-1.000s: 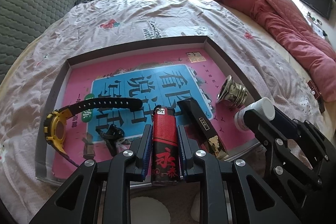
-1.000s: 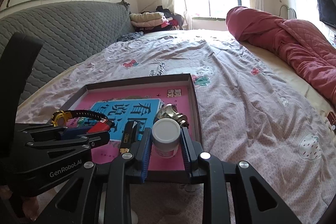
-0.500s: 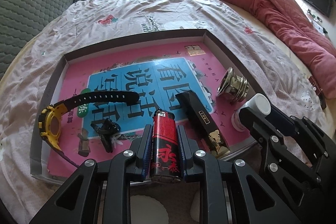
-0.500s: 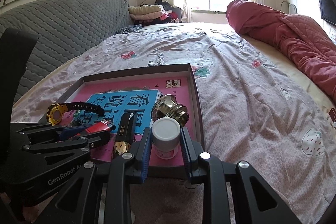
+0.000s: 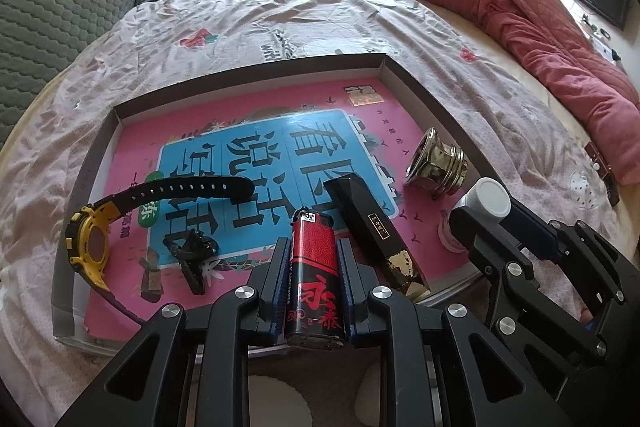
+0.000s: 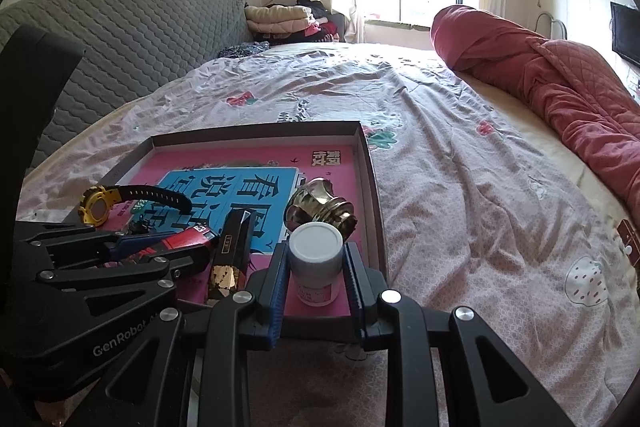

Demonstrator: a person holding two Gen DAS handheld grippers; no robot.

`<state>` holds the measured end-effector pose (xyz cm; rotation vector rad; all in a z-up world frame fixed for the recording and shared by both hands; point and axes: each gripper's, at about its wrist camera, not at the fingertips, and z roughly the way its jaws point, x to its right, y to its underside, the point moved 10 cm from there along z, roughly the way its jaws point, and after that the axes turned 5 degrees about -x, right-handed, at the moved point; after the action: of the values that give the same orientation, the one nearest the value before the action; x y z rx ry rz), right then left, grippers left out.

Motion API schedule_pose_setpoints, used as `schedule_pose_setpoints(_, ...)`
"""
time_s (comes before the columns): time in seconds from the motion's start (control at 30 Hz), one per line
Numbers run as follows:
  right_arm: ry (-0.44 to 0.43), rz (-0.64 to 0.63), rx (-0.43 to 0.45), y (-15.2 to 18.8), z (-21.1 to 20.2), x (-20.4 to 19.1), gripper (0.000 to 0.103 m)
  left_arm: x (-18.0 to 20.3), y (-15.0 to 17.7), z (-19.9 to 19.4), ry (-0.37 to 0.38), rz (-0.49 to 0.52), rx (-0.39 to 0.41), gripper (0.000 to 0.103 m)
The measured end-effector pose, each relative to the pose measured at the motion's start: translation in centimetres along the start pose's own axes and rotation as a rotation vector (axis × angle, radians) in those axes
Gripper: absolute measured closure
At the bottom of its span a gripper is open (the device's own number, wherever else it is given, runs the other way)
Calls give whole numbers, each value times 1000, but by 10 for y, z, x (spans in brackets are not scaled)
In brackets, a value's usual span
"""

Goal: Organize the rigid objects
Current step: 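Open right gripper to drop the bottle in the box while left gripper releases the lighter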

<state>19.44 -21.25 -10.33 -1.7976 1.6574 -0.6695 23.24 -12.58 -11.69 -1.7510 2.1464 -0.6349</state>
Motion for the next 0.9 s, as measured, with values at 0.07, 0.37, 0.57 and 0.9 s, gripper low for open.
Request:
schedule_pose_setpoints(0.07, -6, 7, -2, 0, 0, 1, 76, 0, 1, 0, 6, -5, -2, 80)
schedule_pose_setpoints(0.37, -70, 60, 10, -2, -6, 4, 76, 0, 2, 0, 26, -18, -6, 80)
schedule_pose_setpoints(0.57, -47, 43, 33, -4, -11, 5, 65, 1, 4, -1, 43, -33, -13, 80)
schedule_pose_setpoints(0.9, -26, 91, 64, -8, -20, 23, 59, 0, 5, 2, 64, -66, -26, 80)
